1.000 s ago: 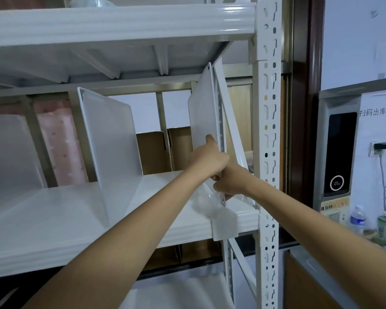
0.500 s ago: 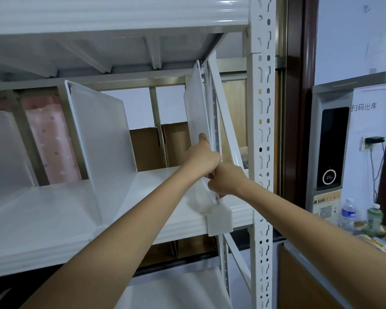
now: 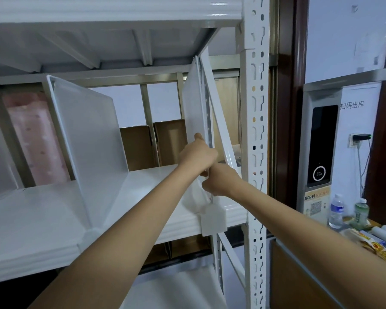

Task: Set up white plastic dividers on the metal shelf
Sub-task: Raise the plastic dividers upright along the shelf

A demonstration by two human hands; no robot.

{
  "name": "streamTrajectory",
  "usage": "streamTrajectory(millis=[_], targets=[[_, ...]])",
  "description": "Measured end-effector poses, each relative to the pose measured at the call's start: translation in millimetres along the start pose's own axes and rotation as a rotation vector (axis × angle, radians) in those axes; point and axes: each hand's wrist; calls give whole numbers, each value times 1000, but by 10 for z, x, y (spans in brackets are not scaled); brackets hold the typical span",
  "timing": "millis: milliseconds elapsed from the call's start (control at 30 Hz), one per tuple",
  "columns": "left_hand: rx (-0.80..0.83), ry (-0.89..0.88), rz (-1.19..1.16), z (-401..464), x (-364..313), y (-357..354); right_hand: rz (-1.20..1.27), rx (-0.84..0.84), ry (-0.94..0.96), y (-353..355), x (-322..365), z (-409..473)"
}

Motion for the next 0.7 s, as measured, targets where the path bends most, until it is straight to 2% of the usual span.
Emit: streamTrajectory(millis=[133, 433, 700], targets=[[10, 27, -81, -7, 68, -3, 58, 14, 8, -86, 3, 35], [-22, 40, -79, -22, 119, -48, 145, 20, 25, -232, -64, 77], [-47, -27, -35, -54, 63, -91, 153, -2, 14, -249, -127, 94]])
Point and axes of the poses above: each hand's wrist, its own z-axis towards the middle knuckle, its own y-axis out of the back of the hand, x = y × z, and after that the axes turned 8 degrees about -x, right-handed
